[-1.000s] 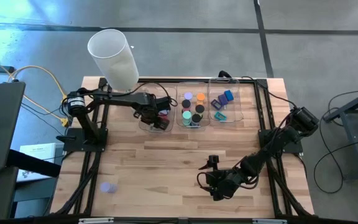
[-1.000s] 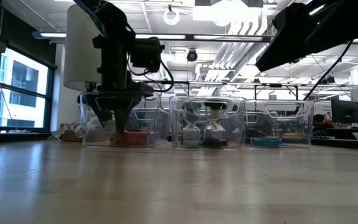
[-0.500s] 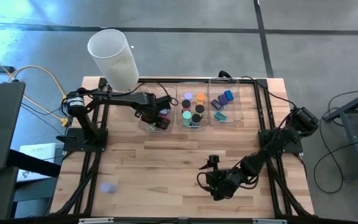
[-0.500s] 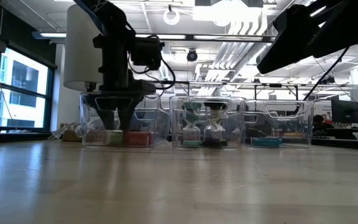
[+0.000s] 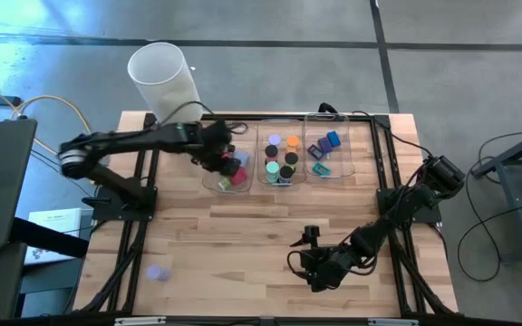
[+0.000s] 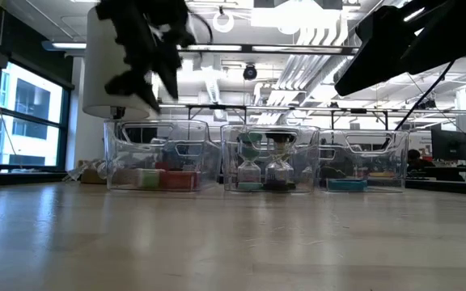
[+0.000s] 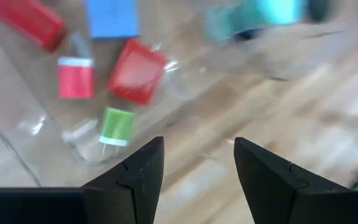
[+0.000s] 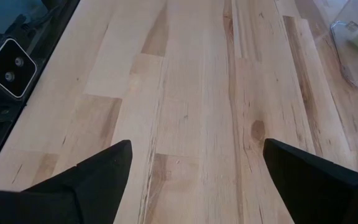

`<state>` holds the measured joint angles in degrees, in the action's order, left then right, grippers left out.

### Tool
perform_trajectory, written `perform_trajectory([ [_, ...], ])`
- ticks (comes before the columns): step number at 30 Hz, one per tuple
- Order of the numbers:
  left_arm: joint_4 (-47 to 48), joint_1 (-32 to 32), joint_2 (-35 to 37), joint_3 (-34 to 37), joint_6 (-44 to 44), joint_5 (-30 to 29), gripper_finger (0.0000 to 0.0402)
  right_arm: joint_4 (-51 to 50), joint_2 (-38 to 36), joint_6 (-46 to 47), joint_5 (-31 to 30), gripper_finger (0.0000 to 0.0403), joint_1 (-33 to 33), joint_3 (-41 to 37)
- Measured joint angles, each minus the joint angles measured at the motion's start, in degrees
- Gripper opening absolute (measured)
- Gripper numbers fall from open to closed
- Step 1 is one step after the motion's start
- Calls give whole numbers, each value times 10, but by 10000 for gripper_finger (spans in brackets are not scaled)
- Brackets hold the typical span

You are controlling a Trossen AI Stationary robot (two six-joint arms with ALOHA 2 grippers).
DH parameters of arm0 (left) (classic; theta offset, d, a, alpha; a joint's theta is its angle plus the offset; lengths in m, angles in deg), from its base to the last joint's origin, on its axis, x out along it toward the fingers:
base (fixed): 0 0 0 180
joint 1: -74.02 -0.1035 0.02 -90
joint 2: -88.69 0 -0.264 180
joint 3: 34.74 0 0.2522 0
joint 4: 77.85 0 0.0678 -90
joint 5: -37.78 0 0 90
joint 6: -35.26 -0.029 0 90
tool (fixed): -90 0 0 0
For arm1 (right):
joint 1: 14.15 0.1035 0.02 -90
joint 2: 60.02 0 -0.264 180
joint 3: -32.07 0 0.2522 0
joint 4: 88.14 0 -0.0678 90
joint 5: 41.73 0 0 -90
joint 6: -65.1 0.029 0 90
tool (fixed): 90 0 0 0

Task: Pick & Place Office items
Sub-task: Put the violet hourglass into the middle transparent bin

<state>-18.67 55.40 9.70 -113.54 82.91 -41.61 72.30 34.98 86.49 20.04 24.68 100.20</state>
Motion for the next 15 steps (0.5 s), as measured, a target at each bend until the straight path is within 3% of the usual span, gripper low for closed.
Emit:
perform_trajectory([
  [7,-32,74,147,-1,-1,-3,188,0,0,0,1,352,1,0],
  [15,-62,277,217,-1,0,-21,188,16,0,-1,0,352,0,0],
])
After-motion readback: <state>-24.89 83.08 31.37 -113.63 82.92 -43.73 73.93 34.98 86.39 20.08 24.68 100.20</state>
